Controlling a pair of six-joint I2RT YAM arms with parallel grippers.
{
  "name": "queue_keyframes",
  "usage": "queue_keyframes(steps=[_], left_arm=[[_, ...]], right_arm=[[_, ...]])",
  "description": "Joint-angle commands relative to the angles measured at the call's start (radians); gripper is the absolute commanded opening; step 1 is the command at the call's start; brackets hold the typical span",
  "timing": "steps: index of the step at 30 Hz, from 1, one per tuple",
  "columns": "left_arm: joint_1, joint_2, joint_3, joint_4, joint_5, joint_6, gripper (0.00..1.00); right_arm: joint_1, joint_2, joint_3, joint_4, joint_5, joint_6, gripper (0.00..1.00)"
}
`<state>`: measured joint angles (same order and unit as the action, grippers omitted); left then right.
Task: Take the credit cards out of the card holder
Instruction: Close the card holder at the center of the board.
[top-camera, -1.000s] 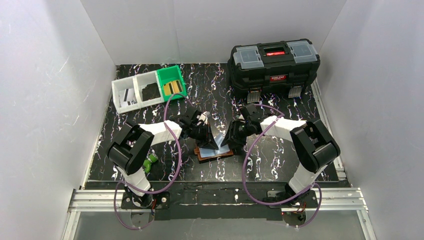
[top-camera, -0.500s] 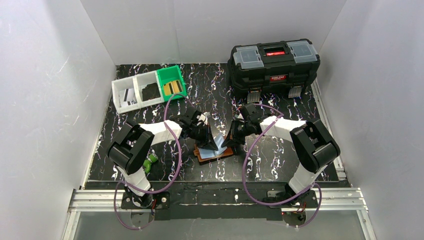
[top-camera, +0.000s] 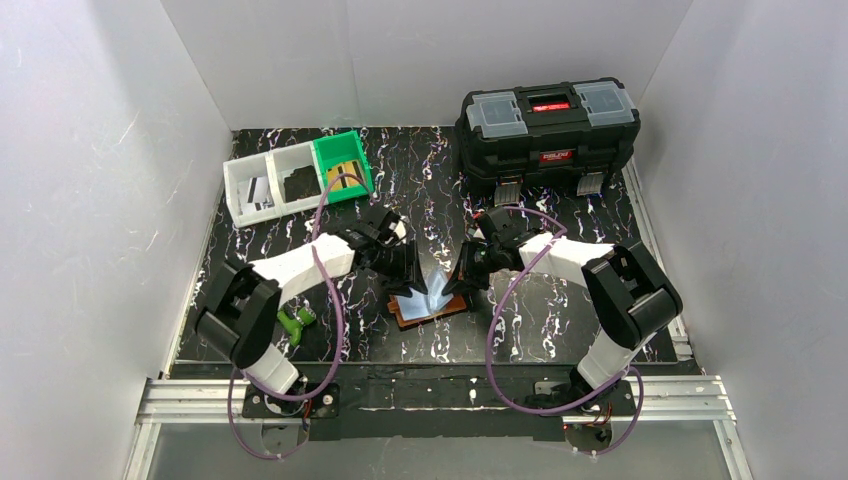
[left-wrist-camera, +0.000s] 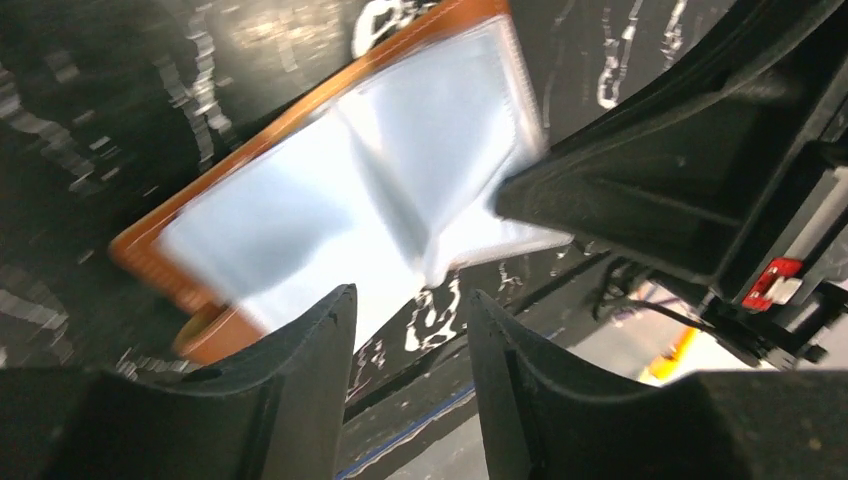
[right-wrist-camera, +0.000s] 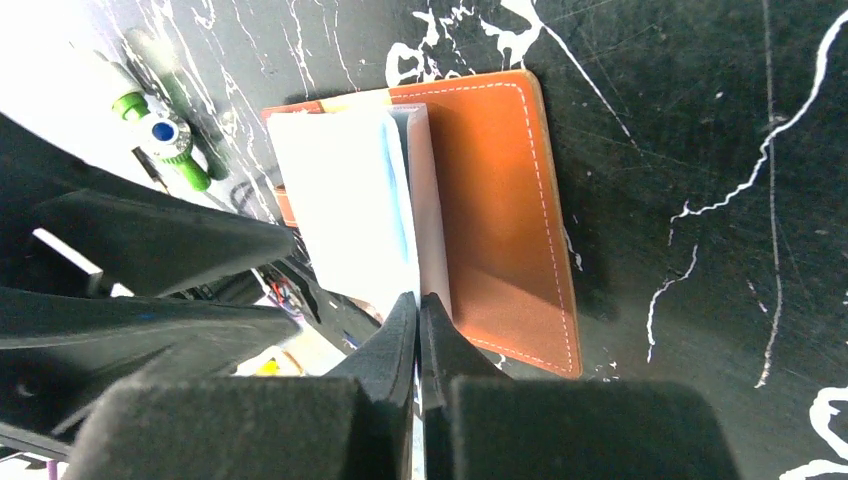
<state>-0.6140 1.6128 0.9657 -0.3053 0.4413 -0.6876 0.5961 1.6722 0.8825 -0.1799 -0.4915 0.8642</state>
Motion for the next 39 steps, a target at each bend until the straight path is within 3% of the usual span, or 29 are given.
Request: queue_keyframes(steps=[1,6,14,23,28,39], left_arm=[[0.014,-0.121,0.014,-0.244,-0.252,0.033,0.43],[0.016,-0.102,-0.037,-0.256,-0.303,0.058,0.38],[0.014,0.02,-0.035,-0.157,-0.267,0.077,0.34],[0.013,0.12,0.034,-0.227,-0.36,0.093,0.33],[0.013,0.141,0.042,-0.23,-0.357,0.093,0.33],[0.011,0.167,0.06,-0.227,-0.334,0.101,0.33]], right_arm=[[0.007,-0.045,-0.01,-0.022,0.035,-0.007,0.01],[0.011,-0.054,-0.008,-0.031,0.042,-0.008,0.04],[0.013,-0.058,-0.014,-0.041,0.055,-0.021,0.42],[-0.03,-0.099,-0.015,-0.092,0.119,-0.074,0.87],[-0.093,-0.083,-0.047,-0.041,0.057,-0.079,0.95],[-0.119,0.045,-0.099,0.158,-0.143,0.028,0.98]])
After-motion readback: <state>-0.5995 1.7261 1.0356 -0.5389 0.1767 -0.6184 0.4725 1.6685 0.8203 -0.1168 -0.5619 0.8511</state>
